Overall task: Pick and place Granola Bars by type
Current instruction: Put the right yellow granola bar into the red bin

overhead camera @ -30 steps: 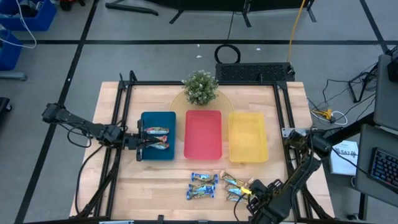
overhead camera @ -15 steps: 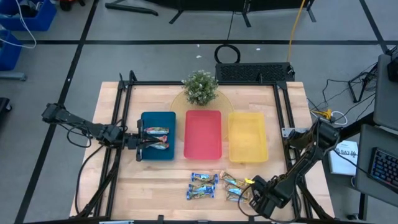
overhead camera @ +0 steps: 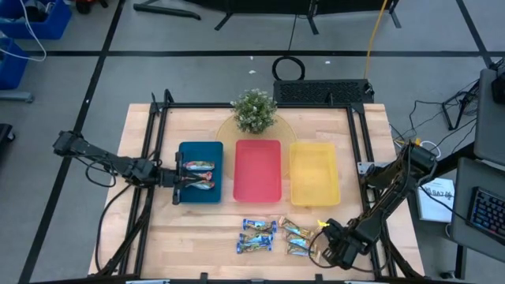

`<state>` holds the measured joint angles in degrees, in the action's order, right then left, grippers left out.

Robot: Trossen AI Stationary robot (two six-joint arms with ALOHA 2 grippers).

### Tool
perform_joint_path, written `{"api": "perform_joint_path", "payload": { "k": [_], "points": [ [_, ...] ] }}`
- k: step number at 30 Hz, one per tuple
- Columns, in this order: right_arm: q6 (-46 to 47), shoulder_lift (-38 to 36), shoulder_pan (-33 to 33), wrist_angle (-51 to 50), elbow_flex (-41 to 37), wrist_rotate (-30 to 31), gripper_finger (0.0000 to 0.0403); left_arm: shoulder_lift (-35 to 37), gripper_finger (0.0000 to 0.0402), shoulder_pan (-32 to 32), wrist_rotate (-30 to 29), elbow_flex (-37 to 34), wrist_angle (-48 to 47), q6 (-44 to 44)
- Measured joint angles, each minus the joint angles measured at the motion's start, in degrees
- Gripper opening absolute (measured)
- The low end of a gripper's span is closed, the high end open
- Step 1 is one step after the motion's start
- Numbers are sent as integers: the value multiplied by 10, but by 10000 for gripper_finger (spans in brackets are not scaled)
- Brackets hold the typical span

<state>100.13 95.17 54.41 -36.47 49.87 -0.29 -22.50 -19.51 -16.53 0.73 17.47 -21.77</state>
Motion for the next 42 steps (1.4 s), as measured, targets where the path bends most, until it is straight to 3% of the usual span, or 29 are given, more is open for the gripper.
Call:
{"api": "perform_joint_path", "payload": {
  "k": [9,14,18,22,27,31,34,37,42],
  "points": [
    [-14,-85,-24,-66,-2,81,86,0,24,0,0,0,-7,25],
    [-101,-111,-67,-46,-1,124,74,0,24,0,0,0,-7,25],
    [-193,-112,-122,-24,29,123,72,0,24,0,0,0,-7,25],
    [-297,-113,-168,29,90,126,71,0,24,0,0,0,-7,25],
    [-443,-113,-214,30,199,160,70,0,24,0,0,0,-7,25],
    [-564,-107,-289,26,296,169,70,0,24,0,0,0,-7,25],
    [-625,-82,-359,-39,371,162,66,0,24,0,0,0,-7,25],
    [-687,-43,-439,-133,435,115,59,0,24,0,0,0,-7,24],
    [-796,42,-537,-242,486,54,57,0,24,0,-1,0,-11,11]
  ]
}}
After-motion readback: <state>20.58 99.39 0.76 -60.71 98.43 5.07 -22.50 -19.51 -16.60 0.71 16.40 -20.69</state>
